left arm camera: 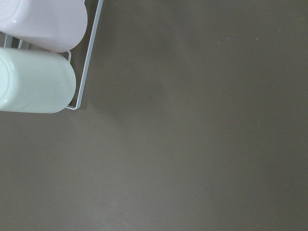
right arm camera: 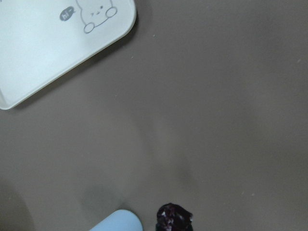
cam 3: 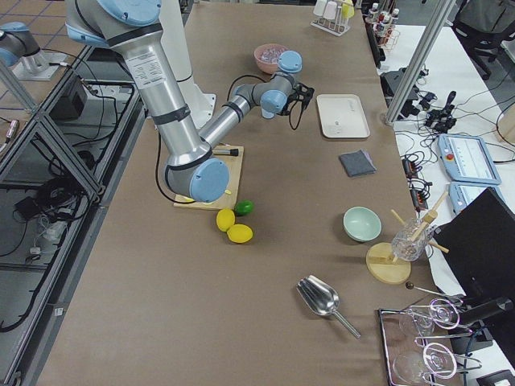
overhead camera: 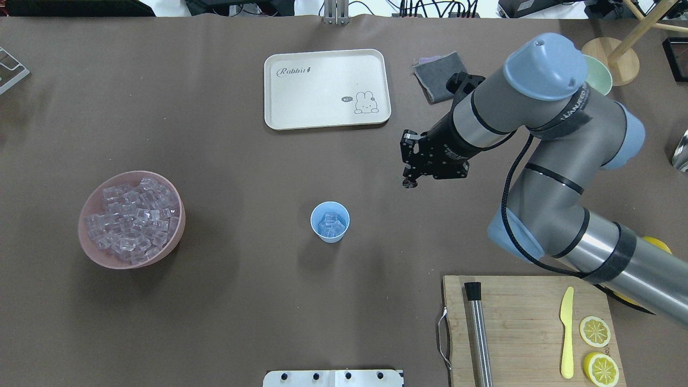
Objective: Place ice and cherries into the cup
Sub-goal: 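Carry the cherries with the right gripper over the light-blue cup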
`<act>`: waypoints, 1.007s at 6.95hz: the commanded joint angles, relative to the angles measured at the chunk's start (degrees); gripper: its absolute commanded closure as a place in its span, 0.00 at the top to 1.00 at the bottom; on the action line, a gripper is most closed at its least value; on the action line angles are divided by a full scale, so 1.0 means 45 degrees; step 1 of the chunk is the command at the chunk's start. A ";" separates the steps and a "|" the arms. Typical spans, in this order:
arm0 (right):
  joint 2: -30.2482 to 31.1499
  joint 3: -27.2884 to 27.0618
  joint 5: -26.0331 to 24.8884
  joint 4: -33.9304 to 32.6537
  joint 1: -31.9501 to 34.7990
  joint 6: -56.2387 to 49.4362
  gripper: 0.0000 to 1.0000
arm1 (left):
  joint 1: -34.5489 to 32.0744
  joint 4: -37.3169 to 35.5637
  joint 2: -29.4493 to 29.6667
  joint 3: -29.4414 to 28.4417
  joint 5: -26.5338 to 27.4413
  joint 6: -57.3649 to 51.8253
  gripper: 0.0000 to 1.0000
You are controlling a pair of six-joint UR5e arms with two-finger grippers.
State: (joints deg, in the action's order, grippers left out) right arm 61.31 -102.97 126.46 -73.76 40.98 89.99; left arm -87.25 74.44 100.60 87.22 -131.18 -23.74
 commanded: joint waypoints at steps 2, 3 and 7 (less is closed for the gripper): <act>-0.0673 0.0107 -0.0095 0.0161 -0.1681 0.0489 0.00 | -0.0006 -0.0037 -0.0012 -0.0435 -0.0728 0.0022 0.97; -0.0985 0.0321 -0.0404 0.0161 -0.2053 0.0587 0.00 | 0.0014 -0.0018 -0.0012 -0.0494 -0.0732 0.0022 0.97; -0.2823 0.2251 -0.1242 0.0625 -0.2388 0.1233 0.00 | -0.0005 0.0099 0.0027 -0.0865 -0.0732 -0.0017 0.97</act>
State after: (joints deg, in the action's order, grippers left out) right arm 50.29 -95.91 122.57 -72.50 30.60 95.23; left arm -87.21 74.71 100.70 83.81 -134.50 -23.72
